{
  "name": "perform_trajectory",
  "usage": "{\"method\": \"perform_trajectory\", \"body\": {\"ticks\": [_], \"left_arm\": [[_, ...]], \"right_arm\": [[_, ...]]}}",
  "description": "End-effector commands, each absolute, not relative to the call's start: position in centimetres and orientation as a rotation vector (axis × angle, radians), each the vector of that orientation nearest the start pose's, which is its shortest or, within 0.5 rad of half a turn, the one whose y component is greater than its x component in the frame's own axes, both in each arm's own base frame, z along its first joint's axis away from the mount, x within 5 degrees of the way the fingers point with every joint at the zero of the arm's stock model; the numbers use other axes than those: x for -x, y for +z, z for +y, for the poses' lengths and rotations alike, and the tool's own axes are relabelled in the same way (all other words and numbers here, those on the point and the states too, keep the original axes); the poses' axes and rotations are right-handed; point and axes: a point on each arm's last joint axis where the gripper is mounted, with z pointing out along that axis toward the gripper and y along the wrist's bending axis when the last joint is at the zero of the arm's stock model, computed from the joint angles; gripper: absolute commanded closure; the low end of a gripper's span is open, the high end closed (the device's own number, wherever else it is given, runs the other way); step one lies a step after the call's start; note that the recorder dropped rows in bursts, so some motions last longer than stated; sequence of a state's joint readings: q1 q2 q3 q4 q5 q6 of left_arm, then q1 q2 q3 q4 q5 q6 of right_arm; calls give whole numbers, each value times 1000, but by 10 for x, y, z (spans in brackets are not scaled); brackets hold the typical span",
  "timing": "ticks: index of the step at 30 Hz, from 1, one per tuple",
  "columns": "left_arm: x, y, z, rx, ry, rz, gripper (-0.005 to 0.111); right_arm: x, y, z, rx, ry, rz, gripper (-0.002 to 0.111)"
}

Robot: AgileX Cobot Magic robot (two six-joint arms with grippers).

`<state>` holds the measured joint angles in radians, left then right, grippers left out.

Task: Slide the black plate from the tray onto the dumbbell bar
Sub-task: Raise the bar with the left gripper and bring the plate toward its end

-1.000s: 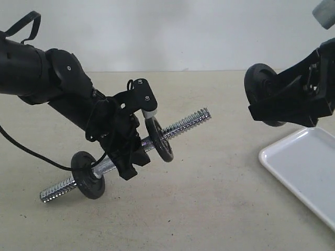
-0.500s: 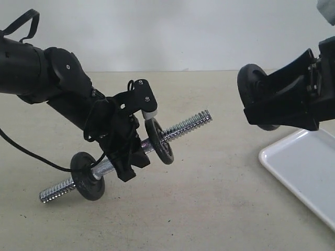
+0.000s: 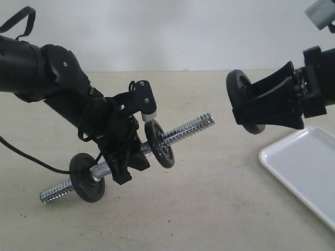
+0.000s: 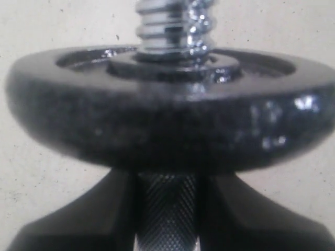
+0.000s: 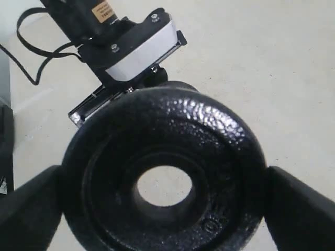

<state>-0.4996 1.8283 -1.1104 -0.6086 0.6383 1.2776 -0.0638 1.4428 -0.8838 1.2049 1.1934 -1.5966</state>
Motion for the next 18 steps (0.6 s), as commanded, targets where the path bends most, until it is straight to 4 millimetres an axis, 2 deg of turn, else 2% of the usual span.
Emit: {"method": "perform_trajectory", "body": {"ticks": [1, 5, 18], "left_arm": [[-300, 224, -202, -1522, -395, 1984, 102], [-298, 230, -201, -1516, -390, 1970, 102], [-295, 230, -201, -1549, -412, 1969, 102]], "right_arm": [[-268, 274, 52, 930, 1013, 1901, 108], [-272, 273, 44, 890, 1003, 1893, 108], [-273, 274, 46, 885, 1007, 1877, 108]]}}
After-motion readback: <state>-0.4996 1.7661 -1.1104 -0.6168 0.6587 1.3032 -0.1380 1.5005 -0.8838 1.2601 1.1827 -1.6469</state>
